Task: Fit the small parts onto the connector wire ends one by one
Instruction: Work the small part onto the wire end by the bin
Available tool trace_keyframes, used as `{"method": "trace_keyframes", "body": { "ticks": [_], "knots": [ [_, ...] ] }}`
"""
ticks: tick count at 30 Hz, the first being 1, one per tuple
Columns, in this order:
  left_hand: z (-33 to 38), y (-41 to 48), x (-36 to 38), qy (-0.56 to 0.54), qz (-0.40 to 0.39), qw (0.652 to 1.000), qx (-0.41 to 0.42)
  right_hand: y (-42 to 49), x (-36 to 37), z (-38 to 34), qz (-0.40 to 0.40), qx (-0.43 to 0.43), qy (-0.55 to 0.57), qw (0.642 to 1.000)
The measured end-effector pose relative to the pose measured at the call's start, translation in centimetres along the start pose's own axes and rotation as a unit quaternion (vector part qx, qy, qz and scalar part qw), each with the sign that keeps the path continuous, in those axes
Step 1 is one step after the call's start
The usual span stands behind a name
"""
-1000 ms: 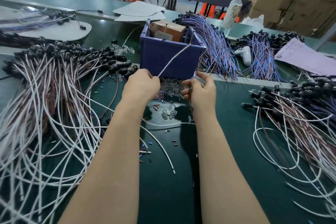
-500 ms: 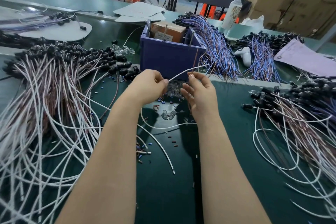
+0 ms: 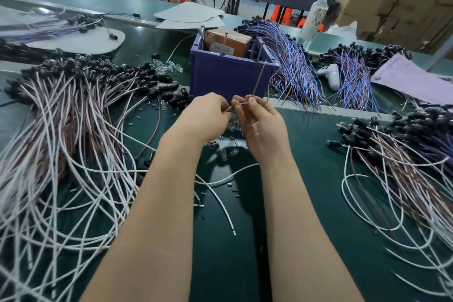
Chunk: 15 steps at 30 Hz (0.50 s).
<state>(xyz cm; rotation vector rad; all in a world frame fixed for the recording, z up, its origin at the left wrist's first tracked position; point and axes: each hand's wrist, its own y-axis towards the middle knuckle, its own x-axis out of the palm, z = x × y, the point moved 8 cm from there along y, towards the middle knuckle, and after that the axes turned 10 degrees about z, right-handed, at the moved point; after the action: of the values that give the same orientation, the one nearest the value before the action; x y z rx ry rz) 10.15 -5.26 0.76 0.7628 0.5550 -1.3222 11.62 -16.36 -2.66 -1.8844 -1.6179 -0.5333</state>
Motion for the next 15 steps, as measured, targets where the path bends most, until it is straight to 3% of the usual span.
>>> {"method": "trace_keyframes", "body": {
  "ticks": [5, 7, 8, 10, 12, 15],
  "knots": [
    [-0.3, 0.7, -1.0, -0.004, 0.080, 0.996, -0.031, -0.4, 0.7, 0.8, 0.015, 0.019, 0.017, 1.000],
    [-0.9, 0.9, -1.8, -0.014, 0.120, 0.991, -0.054, -0.4, 0.0, -0.3, 0.039, -0.029, -0.099, 0.994],
    [-1.4, 1.0, -2.4, -0.019, 0.146, 0.987, -0.071, -0.4, -0.6, -1.4, 0.059, -0.074, -0.207, 0.974],
    [-2.2, 1.1, -3.9, -0.035, 0.207, 0.972, -0.101, -0.5, -1.5, -3.6, 0.096, -0.138, -0.413, 0.895],
    [-2.5, 0.8, -5.5, -0.080, 0.275, 0.953, -0.102, -0.4, -2.4, -4.4, 0.107, -0.121, -0.494, 0.855],
    [-1.7, 0.0, -7.3, -0.172, 0.361, 0.915, -0.060, -0.8, -2.9, -3.1, 0.094, 0.002, -0.434, 0.896]
  ]
}}
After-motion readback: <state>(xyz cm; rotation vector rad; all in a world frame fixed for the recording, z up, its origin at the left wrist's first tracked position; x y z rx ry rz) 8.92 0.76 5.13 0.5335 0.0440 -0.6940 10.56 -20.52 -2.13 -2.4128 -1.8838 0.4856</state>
